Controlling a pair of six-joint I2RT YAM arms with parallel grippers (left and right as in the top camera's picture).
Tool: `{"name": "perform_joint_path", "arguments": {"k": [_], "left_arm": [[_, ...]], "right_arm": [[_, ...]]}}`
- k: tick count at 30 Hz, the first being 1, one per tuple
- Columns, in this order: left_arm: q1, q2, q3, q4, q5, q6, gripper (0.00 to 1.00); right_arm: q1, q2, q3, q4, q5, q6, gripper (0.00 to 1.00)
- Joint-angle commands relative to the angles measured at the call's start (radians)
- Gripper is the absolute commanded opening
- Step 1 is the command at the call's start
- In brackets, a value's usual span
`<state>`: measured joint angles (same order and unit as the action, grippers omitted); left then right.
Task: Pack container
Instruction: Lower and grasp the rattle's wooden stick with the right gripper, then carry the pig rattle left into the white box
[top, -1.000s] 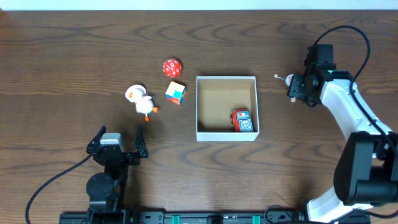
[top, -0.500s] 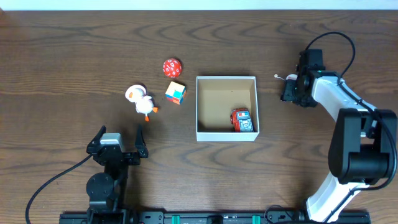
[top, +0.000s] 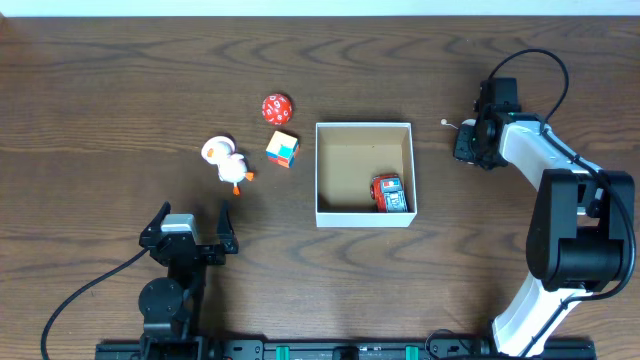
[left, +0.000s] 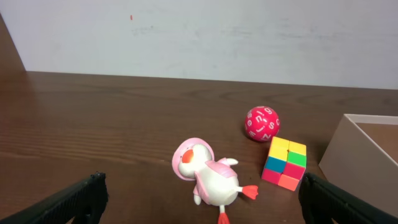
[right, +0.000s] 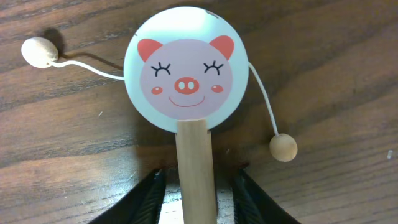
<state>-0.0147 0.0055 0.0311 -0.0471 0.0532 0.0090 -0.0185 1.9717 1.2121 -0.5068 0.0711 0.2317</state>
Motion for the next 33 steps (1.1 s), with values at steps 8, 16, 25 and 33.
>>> {"name": "perform_joint_path", "arguments": {"k": [8, 16, 25, 33], "left_arm": [[0.005, -0.002, -0.027, -0.016, 0.000, 0.017, 0.98], [0.005, -0.002, -0.027, -0.016, 0.000, 0.017, 0.98], [0.005, -0.002, -0.027, -0.016, 0.000, 0.017, 0.98], [0.005, -0.002, -0.027, -0.016, 0.000, 0.017, 0.98]], "right_arm": [[-0.006, 0.006, 0.002, -0.022, 0.126, -0.005, 0.31], [-0.003, -0.121, 0.004, -0.023, 0.127, -0.005, 0.01], [0.017, -0.178, 0.005, -0.047, 0.096, -0.019, 0.08], [0.145, -0.366, 0.065, -0.119, 0.097, -0.211, 0.02]]}}
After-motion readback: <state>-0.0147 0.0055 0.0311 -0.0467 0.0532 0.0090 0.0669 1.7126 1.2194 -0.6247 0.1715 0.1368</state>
